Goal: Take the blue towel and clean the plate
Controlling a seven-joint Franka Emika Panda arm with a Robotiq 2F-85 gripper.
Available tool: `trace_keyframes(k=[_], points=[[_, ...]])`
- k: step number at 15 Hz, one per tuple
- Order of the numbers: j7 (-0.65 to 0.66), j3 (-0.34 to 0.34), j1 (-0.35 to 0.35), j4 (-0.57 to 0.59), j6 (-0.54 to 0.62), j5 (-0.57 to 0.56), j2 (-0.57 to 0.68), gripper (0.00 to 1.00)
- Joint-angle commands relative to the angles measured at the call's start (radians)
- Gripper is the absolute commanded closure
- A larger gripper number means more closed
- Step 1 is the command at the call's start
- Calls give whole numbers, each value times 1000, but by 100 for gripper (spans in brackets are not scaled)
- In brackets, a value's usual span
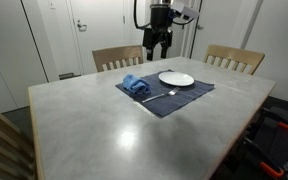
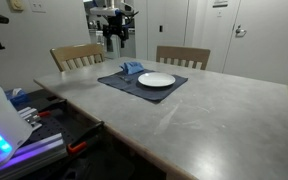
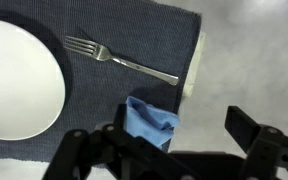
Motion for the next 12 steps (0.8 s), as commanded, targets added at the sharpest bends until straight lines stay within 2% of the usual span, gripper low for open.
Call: trace_keyframes(k=[1, 3, 9, 12], points=[[50, 22, -22, 10, 9, -19, 10, 0], [98, 19, -20, 20, 16, -28, 19, 0], [121, 18, -23, 38, 38, -17, 37, 0], [228, -1, -21, 61, 100, -31, 75, 0]])
